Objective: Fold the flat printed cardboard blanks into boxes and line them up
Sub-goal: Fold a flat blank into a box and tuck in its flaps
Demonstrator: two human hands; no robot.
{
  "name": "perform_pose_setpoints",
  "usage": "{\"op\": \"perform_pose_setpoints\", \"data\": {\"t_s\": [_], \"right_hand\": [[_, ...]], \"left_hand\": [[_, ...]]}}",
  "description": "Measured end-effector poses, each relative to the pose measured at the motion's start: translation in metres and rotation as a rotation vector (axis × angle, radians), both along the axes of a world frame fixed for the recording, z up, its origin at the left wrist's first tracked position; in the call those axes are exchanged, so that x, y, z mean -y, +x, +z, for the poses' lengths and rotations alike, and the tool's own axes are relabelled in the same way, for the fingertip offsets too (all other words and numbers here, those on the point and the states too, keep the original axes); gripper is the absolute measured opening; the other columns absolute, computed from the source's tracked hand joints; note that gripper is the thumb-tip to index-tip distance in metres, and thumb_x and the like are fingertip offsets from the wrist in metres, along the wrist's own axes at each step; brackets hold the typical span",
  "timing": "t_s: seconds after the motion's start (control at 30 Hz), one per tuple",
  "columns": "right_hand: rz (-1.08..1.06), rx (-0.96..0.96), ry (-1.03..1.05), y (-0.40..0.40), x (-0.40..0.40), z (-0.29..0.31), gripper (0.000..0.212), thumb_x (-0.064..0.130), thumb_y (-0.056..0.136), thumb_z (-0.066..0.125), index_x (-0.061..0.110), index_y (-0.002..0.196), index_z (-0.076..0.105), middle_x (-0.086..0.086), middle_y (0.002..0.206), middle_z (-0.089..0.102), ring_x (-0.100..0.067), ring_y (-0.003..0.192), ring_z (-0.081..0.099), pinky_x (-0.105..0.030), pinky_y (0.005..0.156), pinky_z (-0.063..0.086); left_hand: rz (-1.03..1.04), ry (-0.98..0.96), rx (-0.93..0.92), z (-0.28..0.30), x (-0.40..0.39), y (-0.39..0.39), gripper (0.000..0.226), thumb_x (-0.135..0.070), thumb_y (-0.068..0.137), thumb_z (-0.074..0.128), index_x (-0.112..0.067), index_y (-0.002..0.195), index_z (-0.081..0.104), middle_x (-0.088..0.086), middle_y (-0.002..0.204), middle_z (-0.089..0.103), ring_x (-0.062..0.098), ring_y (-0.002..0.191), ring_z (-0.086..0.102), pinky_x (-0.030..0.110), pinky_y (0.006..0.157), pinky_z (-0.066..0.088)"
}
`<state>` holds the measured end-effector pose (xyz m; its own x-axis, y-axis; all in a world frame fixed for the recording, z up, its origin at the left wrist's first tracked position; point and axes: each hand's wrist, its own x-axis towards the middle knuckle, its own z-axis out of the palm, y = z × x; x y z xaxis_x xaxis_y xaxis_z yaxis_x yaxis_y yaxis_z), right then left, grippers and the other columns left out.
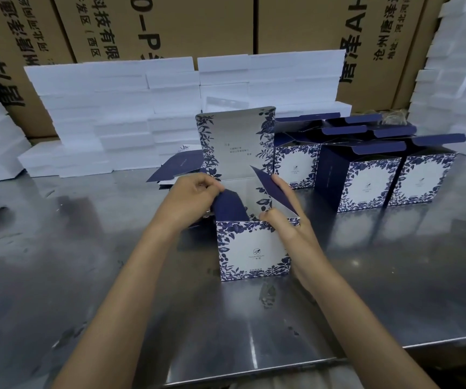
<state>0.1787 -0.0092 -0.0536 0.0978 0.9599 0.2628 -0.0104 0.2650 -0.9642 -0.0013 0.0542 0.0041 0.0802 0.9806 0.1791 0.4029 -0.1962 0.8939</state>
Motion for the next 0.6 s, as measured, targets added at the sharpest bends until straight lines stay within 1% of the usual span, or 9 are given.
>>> {"op": "perform_pose_setpoints", "data": {"t_s": [0.1, 0.17, 0.23, 0.33, 0.37, 0.43, 0.5, 0.57, 0.6], "right_hand": [[-0.018, 0.002, -0.038, 0.0, -0.002, 0.003, 0.067, 0.044, 0.068, 0.07, 0.063, 0.13, 0.052, 0.02, 0.125, 0.069, -0.002, 0.112, 0.067, -0.036, 0.102, 0.051], [0.008, 0.058, -0.083, 0.004, -0.003, 0.006, 0.067, 0.049, 0.067, 0.074, 0.066, 0.128, 0.051, 0.023, 0.118, 0.07, -0.003, 0.109, 0.068, -0.039, 0.103, 0.052], [0.093, 0.164, -0.134, 0.014, -0.004, 0.012, 0.074, 0.067, 0.063, 0.08, 0.071, 0.128, 0.046, 0.03, 0.118, 0.068, 0.0, 0.112, 0.066, -0.035, 0.101, 0.05], [0.19, 0.258, -0.177, 0.034, -0.005, 0.027, 0.076, 0.092, 0.057, 0.067, 0.073, 0.127, 0.046, 0.042, 0.123, 0.058, 0.023, 0.105, 0.058, -0.022, 0.094, 0.043], [0.167, 0.295, -0.164, 0.039, -0.007, 0.032, 0.073, 0.094, 0.059, 0.063, 0.07, 0.127, 0.049, 0.042, 0.124, 0.057, 0.027, 0.101, 0.055, -0.022, 0.093, 0.043], [0.036, 0.391, -0.148, 0.047, -0.013, 0.037, 0.069, 0.091, 0.062, 0.064, 0.054, 0.121, 0.058, 0.029, 0.118, 0.065, 0.022, 0.094, 0.061, -0.022, 0.084, 0.047], [-0.018, 0.501, -0.2, 0.051, -0.018, 0.042, 0.071, 0.085, 0.064, 0.069, 0.026, 0.102, 0.063, 0.015, 0.085, 0.068, 0.006, 0.066, 0.063, -0.022, 0.068, 0.046], [0.097, 0.533, -0.3, 0.054, -0.022, 0.045, 0.071, 0.074, 0.074, 0.069, 0.004, 0.084, 0.06, 0.007, 0.053, 0.044, -0.012, 0.044, 0.04, -0.019, 0.049, 0.035], [0.141, 0.527, -0.31, 0.053, -0.023, 0.046, 0.062, 0.063, 0.084, 0.069, 0.004, 0.071, 0.054, 0.006, 0.05, 0.033, -0.014, 0.044, 0.029, -0.018, 0.044, 0.029]], "left_hand": [[0.031, -0.002, -0.072, -0.004, -0.001, 0.009, 0.011, -0.029, 0.094, 0.062, -0.021, 0.089, 0.067, -0.004, 0.079, 0.064, 0.01, 0.064, 0.055, 0.021, 0.053, 0.04], [0.041, -0.027, -0.148, -0.002, -0.002, 0.013, 0.016, -0.037, 0.092, 0.062, -0.021, 0.093, 0.064, -0.006, 0.081, 0.06, 0.01, 0.067, 0.053, 0.019, 0.051, 0.039], [0.063, -0.048, -0.193, 0.001, -0.005, 0.014, 0.018, -0.04, 0.09, 0.062, -0.022, 0.094, 0.062, -0.007, 0.088, 0.059, 0.008, 0.071, 0.054, 0.023, 0.055, 0.042], [0.1, -0.031, -0.179, -0.003, -0.008, 0.015, 0.009, -0.033, 0.09, 0.062, -0.025, 0.09, 0.059, 0.0, 0.116, 0.051, 0.011, 0.086, 0.056, 0.026, 0.07, 0.04], [0.084, -0.036, -0.155, -0.006, -0.008, 0.016, 0.007, -0.029, 0.091, 0.062, -0.026, 0.09, 0.057, 0.001, 0.117, 0.051, 0.011, 0.085, 0.056, 0.024, 0.069, 0.039], [0.031, -0.069, -0.094, -0.011, -0.008, 0.018, 0.01, -0.025, 0.093, 0.063, -0.027, 0.091, 0.054, -0.002, 0.104, 0.058, 0.008, 0.076, 0.054, 0.022, 0.062, 0.038], [0.008, -0.084, -0.051, -0.012, -0.007, 0.017, 0.009, -0.025, 0.093, 0.063, -0.027, 0.093, 0.054, -0.005, 0.091, 0.06, 0.008, 0.071, 0.054, 0.022, 0.059, 0.038], [0.002, -0.081, -0.028, -0.012, -0.006, 0.015, 0.008, -0.024, 0.094, 0.061, -0.027, 0.091, 0.054, -0.005, 0.087, 0.059, 0.009, 0.07, 0.054, 0.022, 0.058, 0.037], [0.001, -0.081, -0.012, -0.013, -0.005, 0.014, 0.008, -0.023, 0.095, 0.06, -0.026, 0.09, 0.054, -0.005, 0.087, 0.059, 0.01, 0.07, 0.054, 0.023, 0.06, 0.038]]}}
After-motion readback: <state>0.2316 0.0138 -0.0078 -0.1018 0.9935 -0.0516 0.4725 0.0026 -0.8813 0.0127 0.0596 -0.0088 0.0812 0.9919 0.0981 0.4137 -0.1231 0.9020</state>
